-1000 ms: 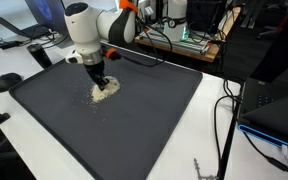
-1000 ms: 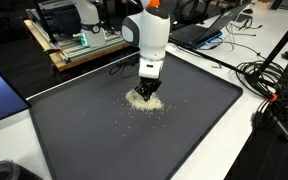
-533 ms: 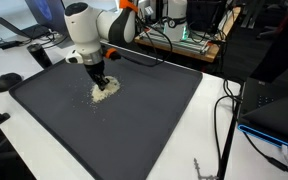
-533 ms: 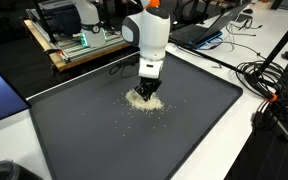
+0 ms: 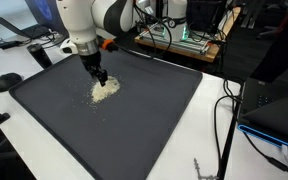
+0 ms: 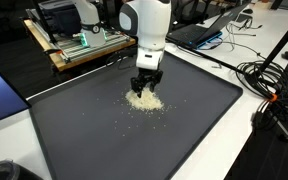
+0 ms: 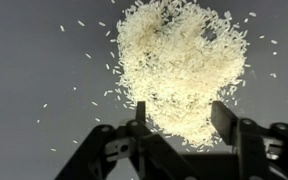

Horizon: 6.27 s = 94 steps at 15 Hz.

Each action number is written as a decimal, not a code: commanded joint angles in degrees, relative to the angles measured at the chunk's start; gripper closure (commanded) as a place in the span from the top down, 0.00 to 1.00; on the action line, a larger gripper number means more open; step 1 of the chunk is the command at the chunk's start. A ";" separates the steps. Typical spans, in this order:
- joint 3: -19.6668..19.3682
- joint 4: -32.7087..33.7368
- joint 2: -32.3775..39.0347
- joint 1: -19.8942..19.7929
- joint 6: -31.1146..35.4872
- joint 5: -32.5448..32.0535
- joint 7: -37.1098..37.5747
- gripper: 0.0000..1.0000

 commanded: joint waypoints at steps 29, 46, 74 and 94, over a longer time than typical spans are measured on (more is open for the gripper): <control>-3.19 23.50 10.45 12.92 -31.62 -10.02 42.50 1.00; 2.52 40.30 16.78 -5.03 -36.96 9.17 6.49 1.00; 17.60 -2.55 0.37 -28.45 2.68 37.49 -40.56 1.00; 27.91 -38.74 -25.07 -26.57 29.67 65.09 -56.38 1.00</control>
